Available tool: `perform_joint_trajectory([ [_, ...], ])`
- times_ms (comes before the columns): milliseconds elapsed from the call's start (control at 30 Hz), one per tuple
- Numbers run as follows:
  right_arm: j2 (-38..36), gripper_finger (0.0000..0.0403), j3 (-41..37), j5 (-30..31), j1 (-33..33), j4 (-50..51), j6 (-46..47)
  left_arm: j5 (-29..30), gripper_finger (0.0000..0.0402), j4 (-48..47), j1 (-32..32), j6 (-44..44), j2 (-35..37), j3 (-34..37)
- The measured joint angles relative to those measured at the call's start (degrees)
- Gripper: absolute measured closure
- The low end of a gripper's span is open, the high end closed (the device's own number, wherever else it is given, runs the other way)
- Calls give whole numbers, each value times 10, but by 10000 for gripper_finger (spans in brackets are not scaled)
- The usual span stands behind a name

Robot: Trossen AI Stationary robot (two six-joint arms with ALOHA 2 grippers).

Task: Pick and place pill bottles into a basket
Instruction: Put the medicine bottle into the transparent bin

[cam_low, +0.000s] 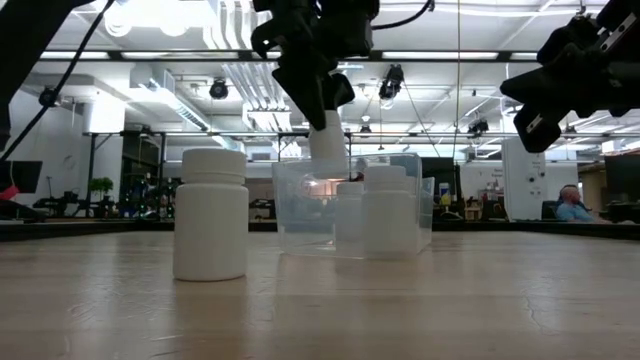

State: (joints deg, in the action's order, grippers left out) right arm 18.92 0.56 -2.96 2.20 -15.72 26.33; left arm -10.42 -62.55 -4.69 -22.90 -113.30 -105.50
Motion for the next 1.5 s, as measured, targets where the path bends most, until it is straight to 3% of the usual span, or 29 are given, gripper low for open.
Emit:
perform_joint_trajectory([
  [1500,0,394,0,0,0,9,2,2,249,31,4,-3,-92,11],
])
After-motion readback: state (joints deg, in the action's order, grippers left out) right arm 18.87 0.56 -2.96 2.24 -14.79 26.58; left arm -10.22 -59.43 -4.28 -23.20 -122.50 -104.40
